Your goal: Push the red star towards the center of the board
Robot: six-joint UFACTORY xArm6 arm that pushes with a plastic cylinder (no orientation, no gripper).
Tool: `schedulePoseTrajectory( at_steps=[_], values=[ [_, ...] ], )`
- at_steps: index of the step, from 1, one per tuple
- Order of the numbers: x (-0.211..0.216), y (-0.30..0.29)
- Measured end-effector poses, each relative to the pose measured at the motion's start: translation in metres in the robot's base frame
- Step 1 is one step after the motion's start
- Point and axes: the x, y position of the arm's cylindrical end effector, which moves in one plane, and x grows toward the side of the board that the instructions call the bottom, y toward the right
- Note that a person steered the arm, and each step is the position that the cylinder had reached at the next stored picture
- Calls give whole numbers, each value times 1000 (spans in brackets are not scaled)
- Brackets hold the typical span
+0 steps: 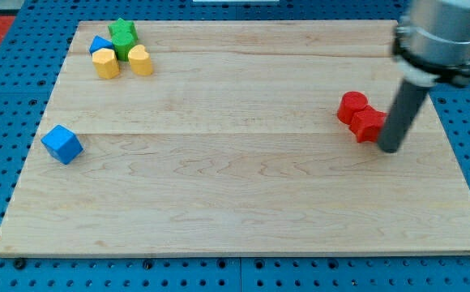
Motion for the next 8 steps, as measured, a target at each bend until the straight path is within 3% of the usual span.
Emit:
schedulePoseTrajectory(
  at_steps=[1,2,3,5,7,8],
  values=[
    [-44,22],
    [-82,6],
    [-85,-9],
    [-14,18],
    [-102,-247],
    [-99,-201]
  ],
)
